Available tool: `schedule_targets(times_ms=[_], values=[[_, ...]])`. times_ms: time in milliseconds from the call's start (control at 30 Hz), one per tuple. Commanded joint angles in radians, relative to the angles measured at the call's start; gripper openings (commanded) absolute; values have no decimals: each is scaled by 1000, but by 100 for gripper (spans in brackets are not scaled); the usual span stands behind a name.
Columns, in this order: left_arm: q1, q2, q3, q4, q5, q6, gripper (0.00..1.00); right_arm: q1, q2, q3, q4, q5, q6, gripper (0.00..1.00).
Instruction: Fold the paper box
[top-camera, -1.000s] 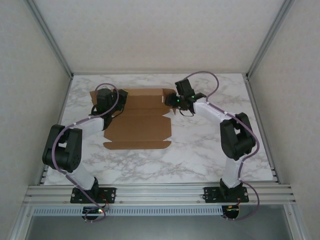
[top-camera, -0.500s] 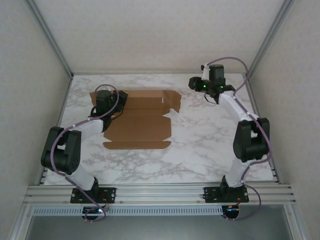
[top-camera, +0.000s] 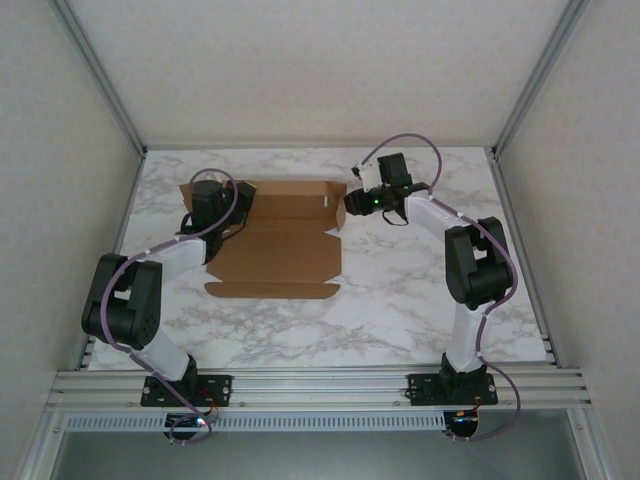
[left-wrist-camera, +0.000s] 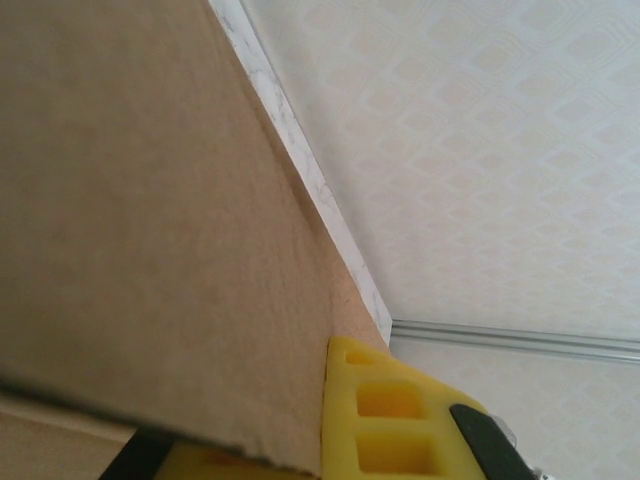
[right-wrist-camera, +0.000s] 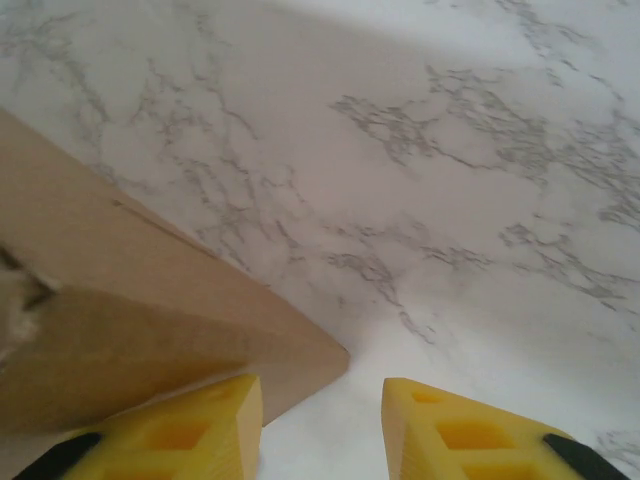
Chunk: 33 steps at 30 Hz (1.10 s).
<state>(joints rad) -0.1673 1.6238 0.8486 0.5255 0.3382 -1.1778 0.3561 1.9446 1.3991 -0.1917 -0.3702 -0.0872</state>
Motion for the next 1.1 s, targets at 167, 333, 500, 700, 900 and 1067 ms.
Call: schedule_targets(times_ms=[167, 333, 500, 700, 900, 1067], values=[[-6, 10, -27, -116, 32, 26, 1, 23, -71, -108, 104, -79, -73, 39], [-6, 10, -26, -114, 33, 27, 1, 34, -114, -178, 175, -114, -120, 40], [-5, 13, -25, -116, 36, 27, 1, 45, -139, -220, 232, -99, -198, 40], [-5, 9, -9, -134, 26, 40, 0, 25, -191, -215, 141, -148, -375, 46], [-5, 12, -2, -135, 30, 35, 0, -103, -316, -226, 158, -420, -266, 46], [-5, 5, -5, -142, 30, 46, 0, -129, -269, -191, 149, -186, -273, 37]])
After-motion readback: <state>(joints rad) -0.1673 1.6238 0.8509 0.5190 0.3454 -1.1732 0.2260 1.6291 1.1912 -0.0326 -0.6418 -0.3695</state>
